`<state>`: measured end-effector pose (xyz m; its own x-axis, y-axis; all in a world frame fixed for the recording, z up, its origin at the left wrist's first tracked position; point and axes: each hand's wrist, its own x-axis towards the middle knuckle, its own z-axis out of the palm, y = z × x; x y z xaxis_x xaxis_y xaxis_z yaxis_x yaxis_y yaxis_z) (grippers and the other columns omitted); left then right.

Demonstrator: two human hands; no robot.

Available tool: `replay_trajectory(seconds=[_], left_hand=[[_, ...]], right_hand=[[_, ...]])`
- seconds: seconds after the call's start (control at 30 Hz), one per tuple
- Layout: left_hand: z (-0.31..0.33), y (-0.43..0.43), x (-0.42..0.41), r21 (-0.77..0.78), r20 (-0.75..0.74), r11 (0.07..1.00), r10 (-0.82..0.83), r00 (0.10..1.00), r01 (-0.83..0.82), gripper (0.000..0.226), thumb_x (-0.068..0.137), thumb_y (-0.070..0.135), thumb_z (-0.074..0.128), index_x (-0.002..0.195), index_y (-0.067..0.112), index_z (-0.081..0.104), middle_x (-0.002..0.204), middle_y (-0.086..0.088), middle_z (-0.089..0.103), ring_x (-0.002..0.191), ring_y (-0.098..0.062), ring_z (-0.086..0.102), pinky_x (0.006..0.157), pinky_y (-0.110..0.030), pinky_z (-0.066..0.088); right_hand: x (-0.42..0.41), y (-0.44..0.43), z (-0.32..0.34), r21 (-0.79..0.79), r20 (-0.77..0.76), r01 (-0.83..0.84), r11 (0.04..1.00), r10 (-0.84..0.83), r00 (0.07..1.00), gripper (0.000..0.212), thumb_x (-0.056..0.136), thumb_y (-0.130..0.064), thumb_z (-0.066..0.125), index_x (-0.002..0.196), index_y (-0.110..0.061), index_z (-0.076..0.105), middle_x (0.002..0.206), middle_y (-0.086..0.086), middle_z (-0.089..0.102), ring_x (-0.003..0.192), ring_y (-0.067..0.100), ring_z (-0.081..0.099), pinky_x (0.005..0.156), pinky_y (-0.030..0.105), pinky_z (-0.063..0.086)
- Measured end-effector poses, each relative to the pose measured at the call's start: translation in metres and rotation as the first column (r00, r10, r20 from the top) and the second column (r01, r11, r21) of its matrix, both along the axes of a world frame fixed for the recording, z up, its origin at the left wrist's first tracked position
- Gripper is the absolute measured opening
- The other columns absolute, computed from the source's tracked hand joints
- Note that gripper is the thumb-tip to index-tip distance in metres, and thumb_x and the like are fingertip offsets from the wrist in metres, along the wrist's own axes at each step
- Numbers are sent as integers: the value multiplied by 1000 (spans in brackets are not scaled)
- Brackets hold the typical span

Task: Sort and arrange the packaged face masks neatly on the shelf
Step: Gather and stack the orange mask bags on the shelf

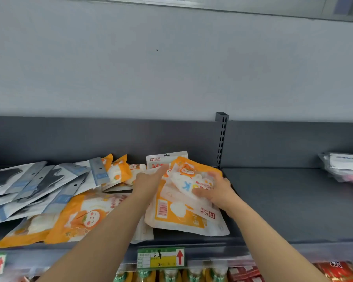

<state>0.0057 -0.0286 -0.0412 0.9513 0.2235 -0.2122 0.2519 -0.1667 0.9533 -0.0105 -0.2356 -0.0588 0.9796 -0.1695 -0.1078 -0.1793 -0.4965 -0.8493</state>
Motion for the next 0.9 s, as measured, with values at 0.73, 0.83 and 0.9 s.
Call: replay_trajectory(seconds=[0.73, 0.83, 0.9], left_hand=[[31, -30, 6, -56, 401, 969, -198, 894, 240, 73, 68, 20, 89, 120, 27, 38, 108, 5, 62, 89, -16, 69, 55, -27, 59], [45, -57, 5, -65, 449, 953, -236, 862, 295, 72, 69, 19, 89, 120, 27, 39, 106, 6, 63, 85, -12, 69, 51, -22, 57], [48, -81, 5, -99, 440, 935, -266, 858, 340, 74, 69, 17, 89, 124, 24, 40, 110, 1, 66, 91, -20, 71, 66, -39, 62]], right_hand=[[16, -21, 23, 575, 230, -140, 806, 5, 973, 93, 61, -10, 90, 138, -28, 42, 120, 1, 67, 104, 27, 68, 84, 54, 56], [6, -50, 40, 532, 271, -122, 838, -32, 962, 79, 63, -14, 89, 129, -31, 49, 117, 0, 68, 99, 25, 70, 79, 53, 58], [-1, -75, 48, 502, 264, -92, 860, -51, 963, 75, 64, -15, 89, 127, -31, 50, 115, 0, 69, 97, 25, 71, 77, 52, 59]])
